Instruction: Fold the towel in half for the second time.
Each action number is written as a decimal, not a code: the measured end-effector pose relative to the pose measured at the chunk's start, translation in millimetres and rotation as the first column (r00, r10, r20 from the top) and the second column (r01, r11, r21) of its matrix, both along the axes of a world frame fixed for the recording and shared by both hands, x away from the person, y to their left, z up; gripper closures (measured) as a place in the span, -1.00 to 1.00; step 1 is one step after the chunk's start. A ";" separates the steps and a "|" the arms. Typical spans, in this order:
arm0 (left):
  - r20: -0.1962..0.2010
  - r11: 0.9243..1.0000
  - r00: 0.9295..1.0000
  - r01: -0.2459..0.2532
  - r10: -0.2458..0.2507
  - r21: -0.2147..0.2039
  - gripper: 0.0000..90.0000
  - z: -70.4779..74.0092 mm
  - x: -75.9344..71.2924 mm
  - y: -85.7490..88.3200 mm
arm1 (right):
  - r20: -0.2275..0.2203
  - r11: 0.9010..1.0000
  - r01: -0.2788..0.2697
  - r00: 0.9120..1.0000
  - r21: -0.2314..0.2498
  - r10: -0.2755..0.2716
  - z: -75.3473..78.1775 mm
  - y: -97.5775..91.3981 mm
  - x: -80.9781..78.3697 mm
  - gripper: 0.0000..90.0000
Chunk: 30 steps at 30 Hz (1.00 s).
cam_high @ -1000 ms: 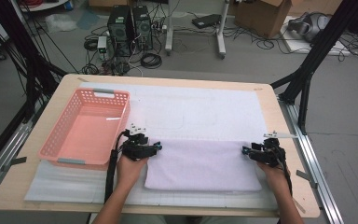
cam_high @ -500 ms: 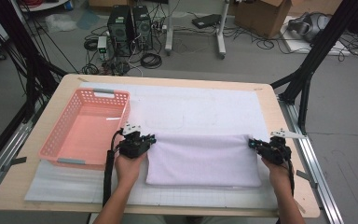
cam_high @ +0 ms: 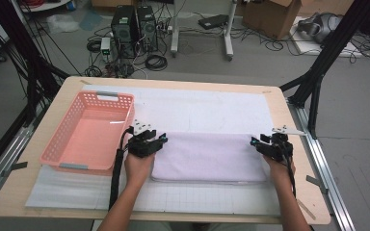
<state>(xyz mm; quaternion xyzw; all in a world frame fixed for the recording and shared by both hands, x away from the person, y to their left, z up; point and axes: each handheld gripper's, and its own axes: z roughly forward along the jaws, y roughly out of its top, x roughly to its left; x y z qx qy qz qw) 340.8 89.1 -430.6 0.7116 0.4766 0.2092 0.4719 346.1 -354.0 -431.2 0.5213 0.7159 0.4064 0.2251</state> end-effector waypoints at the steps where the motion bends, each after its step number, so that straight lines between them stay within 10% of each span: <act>1: 0.006 1.000 1.000 0.014 -0.014 -0.007 0.20 0.6 -4.3 0.2 | 0.012 1.000 -0.001 1.000 0.000 0.001 2.6 -0.7 -3.5 0.12; 10: -0.076 0.993 0.990 0.114 -0.115 -0.028 0.35 -14.3 -38.1 6.3 | -0.014 0.975 -0.220 0.975 0.038 0.221 6.1 8.4 -40.7 0.19; 17: -0.102 0.989 0.984 0.146 -0.144 0.013 0.38 -17.9 -56.0 10.5 | -0.094 0.961 -0.272 0.959 -0.052 0.266 -6.4 13.5 -63.2 0.22; 24: -0.093 0.988 0.983 0.155 -0.156 -0.009 0.35 -18.3 -62.4 19.5 | -0.085 0.962 -0.257 0.965 -0.091 0.250 -5.1 -0.1 -74.5 0.15; 30: -0.008 0.981 0.985 0.169 -0.170 -0.097 -0.26 -10.9 -64.9 22.9 | 0.045 0.980 -0.200 0.979 0.007 0.200 12.9 -16.8 -81.3 -0.18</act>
